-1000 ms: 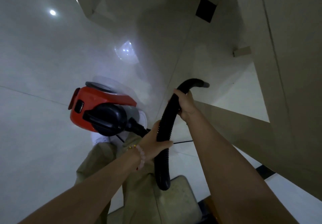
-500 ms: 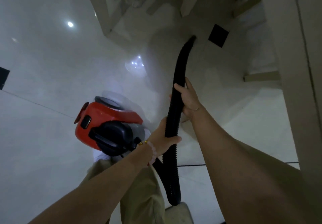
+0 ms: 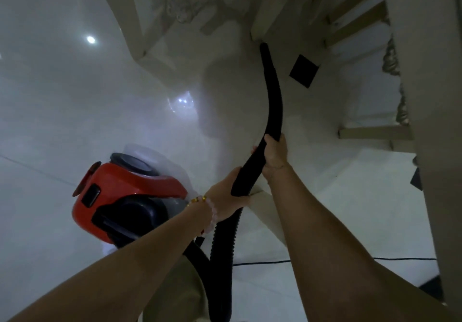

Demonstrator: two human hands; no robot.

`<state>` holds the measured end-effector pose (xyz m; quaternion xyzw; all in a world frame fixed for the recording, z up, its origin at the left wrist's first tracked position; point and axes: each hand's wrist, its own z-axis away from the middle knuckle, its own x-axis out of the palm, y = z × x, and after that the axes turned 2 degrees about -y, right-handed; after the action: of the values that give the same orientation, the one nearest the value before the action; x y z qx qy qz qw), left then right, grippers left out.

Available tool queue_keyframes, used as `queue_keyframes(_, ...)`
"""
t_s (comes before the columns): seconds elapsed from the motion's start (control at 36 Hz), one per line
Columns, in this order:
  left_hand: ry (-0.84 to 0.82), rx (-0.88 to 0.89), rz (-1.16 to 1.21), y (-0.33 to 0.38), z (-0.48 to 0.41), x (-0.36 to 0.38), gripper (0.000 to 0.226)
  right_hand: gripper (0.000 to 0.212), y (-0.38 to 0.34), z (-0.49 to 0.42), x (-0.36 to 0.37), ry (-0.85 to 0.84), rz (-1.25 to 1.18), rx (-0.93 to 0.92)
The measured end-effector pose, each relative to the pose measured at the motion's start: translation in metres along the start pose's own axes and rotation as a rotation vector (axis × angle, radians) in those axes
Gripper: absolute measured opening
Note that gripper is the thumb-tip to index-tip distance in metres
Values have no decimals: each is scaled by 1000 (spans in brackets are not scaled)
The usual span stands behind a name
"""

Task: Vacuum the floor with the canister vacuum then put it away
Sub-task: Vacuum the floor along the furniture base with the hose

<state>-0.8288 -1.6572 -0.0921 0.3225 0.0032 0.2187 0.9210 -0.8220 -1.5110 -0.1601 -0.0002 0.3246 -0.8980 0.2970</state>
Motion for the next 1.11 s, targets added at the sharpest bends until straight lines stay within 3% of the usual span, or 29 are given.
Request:
queue_keyframes(0.11, -27, -1, -68, 5, -3, 5, 59, 18, 10, -11, -16, 143, -38, 36)
queue_keyframes(0.36, -70, 5, -124, 12, -8, 5, 60, 10, 8, -21, -25, 167, -88, 69)
queue_keyframes(0.69, -29, -22, 123, -29, 36, 21, 72, 26, 22, 32, -9, -141, 138, 139)
queue_keyframes(0.83, 25, -35, 222, -42, 58, 32, 72, 26, 26, 58, -4, -176, 174, 133)
queue_keyframes(1.11, -76, -56, 315, -59, 103, 32, 70, 23, 39, 108, -5, -205, 226, 128)
